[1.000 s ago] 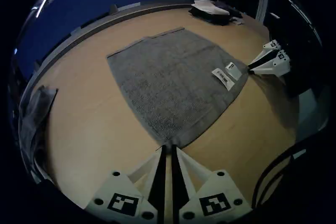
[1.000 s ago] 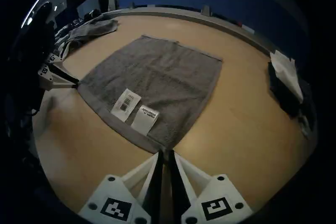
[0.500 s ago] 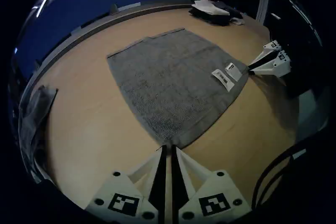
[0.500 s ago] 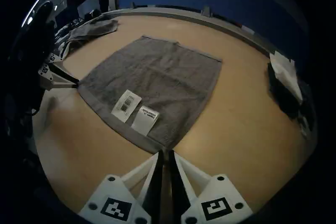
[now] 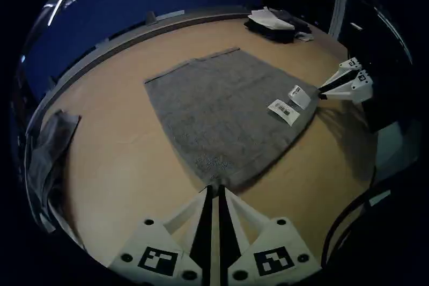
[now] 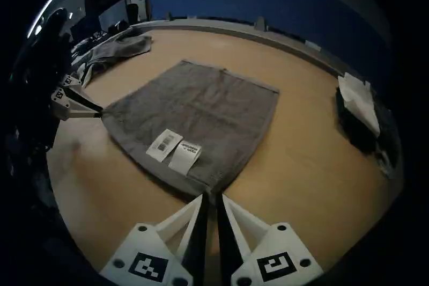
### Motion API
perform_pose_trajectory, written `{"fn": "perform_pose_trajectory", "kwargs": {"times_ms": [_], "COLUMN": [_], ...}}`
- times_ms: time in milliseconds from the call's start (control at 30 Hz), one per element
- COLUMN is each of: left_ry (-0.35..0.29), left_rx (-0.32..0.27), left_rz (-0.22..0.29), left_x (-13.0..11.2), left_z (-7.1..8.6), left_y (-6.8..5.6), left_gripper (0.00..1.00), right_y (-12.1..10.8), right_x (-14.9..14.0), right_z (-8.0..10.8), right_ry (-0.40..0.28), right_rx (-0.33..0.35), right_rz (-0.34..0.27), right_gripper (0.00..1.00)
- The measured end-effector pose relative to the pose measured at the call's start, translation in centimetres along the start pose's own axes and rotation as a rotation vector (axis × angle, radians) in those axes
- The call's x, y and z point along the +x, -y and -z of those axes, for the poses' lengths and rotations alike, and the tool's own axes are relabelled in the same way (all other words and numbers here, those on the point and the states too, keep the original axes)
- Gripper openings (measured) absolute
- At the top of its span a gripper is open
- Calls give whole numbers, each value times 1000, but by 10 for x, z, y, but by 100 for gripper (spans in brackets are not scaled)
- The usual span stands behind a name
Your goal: Fold towel
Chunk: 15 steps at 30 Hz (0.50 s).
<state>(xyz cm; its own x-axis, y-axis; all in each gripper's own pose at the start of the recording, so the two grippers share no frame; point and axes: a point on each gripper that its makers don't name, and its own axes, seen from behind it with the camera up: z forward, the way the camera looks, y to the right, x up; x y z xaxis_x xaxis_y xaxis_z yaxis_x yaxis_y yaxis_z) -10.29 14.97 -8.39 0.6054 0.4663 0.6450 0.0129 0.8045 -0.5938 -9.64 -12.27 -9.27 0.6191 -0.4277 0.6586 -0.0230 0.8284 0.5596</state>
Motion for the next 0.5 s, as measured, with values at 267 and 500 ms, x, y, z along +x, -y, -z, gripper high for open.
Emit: {"fn": "perform_pose_trajectory", "kwargs": {"times_ms": [267, 500], "left_ry": [-34, -60], "left_rx": [12, 26], "left_rz": [40, 73], "left_x": [14, 25], "left_z": [25, 45], "left_y": [-1, 0], "left_gripper": [7, 7], "right_y": [4, 6], "right_x": [15, 28], "right_z": [26, 46], "right_ry": [-29, -41], "right_rx": [7, 16], "right_rz": [-7, 2], "right_gripper": [11, 11]}}
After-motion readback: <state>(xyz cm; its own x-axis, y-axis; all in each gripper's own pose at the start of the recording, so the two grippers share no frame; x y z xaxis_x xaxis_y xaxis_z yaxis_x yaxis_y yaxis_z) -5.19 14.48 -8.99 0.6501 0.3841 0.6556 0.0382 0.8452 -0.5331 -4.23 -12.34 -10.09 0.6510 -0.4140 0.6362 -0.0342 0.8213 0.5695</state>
